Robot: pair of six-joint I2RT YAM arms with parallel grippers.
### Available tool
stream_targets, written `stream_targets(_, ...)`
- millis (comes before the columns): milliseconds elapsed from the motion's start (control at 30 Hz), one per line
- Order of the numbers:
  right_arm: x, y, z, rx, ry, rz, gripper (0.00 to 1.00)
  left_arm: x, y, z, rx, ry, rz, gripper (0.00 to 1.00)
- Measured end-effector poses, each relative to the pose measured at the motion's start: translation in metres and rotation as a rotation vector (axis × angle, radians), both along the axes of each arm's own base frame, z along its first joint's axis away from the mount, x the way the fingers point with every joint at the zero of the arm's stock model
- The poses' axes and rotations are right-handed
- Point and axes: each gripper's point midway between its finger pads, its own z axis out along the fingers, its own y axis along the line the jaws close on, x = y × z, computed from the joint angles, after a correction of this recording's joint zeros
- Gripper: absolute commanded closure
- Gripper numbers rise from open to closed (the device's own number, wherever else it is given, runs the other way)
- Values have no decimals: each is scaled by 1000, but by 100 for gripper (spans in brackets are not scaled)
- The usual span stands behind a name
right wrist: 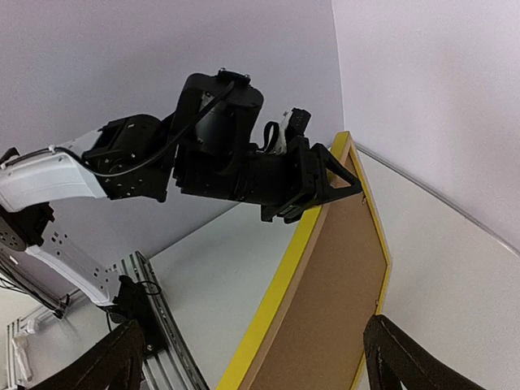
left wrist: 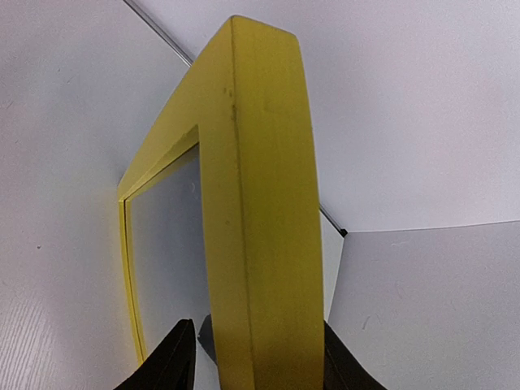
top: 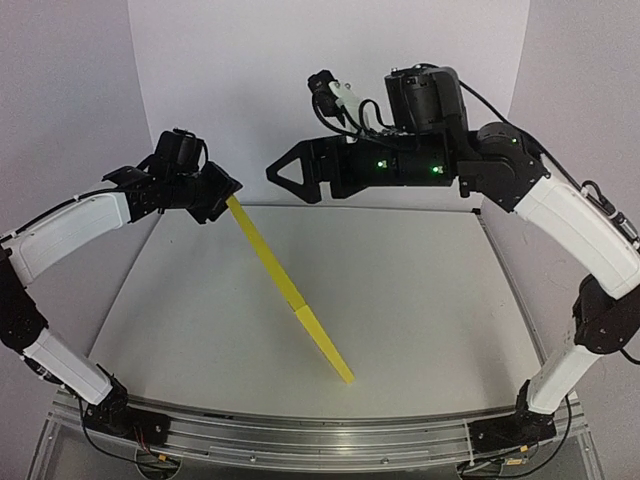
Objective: Take the photo out of the frame
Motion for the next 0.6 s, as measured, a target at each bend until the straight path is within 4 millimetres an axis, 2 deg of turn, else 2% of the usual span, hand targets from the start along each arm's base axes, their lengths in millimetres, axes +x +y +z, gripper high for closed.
stream_targets(67, 7, -7, -3, 36, 83, -6, 10, -4, 3, -2, 11, 4, 0, 66)
stream_targets(133, 10, -8, -18, 39, 161, -8, 10, -7, 5, -6, 21, 10, -3, 74)
stream_targets(233, 20, -12, -57, 2, 279, -46, 11, -12, 9, -20, 35, 35, -8, 82)
stream_targets(300, 34, -22, -91, -42, 356, -112, 11, -16, 12, -36, 63, 51, -25, 88)
stream_targets(400, 54, -42, -132, -96, 431, -222, 12, -15, 13, -50, 45, 59, -36, 99)
stream_targets(467, 65, -60, -153, -123, 463, -299, 12, -16, 16, -59, 42, 67, -41, 100)
stream_targets(600, 71, -92, -172, -136, 487, -414, 13, -14, 23, -79, 32, 68, -77, 100)
